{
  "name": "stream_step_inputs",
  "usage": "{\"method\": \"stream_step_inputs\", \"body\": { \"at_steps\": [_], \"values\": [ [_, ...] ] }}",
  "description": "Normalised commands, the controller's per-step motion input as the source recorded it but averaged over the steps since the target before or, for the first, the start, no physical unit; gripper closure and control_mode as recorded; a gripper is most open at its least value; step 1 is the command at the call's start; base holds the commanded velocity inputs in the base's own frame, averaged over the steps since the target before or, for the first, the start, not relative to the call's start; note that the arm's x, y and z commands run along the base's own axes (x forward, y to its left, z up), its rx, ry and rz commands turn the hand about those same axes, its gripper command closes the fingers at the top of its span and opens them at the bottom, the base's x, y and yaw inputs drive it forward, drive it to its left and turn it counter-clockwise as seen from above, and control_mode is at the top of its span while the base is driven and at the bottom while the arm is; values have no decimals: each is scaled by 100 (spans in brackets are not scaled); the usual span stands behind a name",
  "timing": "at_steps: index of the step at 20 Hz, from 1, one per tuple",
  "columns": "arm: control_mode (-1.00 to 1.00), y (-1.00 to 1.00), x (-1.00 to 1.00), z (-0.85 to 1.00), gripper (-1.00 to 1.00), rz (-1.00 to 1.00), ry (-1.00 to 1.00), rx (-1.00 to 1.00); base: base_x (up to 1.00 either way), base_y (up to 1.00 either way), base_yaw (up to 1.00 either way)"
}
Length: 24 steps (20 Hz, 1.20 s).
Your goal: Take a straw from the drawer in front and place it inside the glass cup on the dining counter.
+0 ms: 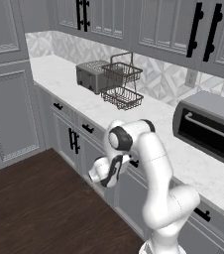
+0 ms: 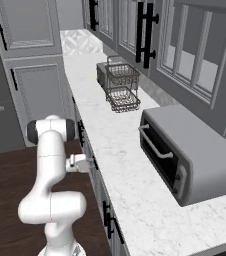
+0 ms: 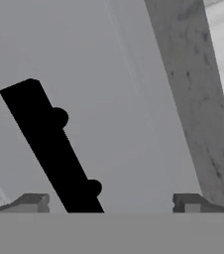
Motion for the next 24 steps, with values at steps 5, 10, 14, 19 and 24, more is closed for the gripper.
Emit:
{"method": "stream_step_inputs", "body": {
  "at_steps": [5, 10, 14, 19, 24],
  "values": [
    [-100, -20, 18, -12, -100, 2, 15, 6, 0, 0, 0],
    [-100, -4, 11, -33, -100, 5, 20, 5, 0, 0, 0],
    [-100, 0, 0, -47, -100, 9, 17, 4, 0, 0, 0],
    [-100, 0, 3, -25, -100, 8, 3, 1, 0, 0, 0],
    [-100, 0, 1, -6, -100, 7, 0, 0, 0, 0, 0]
  ]
}}
